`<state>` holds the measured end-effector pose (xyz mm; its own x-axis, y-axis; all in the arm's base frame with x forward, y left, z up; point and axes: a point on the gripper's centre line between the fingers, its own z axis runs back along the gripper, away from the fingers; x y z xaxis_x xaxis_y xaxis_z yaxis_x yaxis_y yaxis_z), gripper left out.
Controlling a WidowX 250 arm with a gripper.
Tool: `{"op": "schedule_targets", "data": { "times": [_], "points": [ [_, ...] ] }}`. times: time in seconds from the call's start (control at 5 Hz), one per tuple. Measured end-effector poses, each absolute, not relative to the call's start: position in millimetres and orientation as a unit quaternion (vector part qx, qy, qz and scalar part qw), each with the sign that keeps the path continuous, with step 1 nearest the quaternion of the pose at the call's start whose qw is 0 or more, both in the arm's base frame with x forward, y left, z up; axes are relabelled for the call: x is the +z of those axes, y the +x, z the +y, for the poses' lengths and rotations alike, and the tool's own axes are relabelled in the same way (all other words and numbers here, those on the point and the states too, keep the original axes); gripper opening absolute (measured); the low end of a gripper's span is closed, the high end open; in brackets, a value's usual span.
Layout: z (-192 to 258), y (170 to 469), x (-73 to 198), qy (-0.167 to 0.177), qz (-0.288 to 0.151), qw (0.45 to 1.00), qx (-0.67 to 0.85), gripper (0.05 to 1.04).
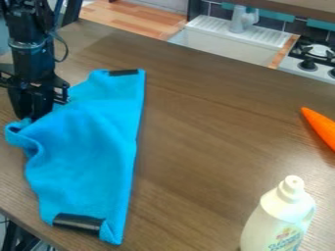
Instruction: Unfold the cloth from left to the right
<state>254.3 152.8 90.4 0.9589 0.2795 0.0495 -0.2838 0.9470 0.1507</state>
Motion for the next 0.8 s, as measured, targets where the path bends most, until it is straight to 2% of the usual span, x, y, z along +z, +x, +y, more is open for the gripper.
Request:
{"op": "schedule_targets", "data": {
  "times": [0.2, 0.4, 0.8],
  "points": [
    [153.1, 252.8, 88.9, 0.074, -0.013, 0.987, 0.139, 0.144],
    [147.5, 251.8, 95.2, 0.061, -0.017, 0.990, 0.129, 0.063],
    [142.7, 265.9, 128.4, 0.034, -0.028, 0.989, 0.141, 0.051]
  ]
}}
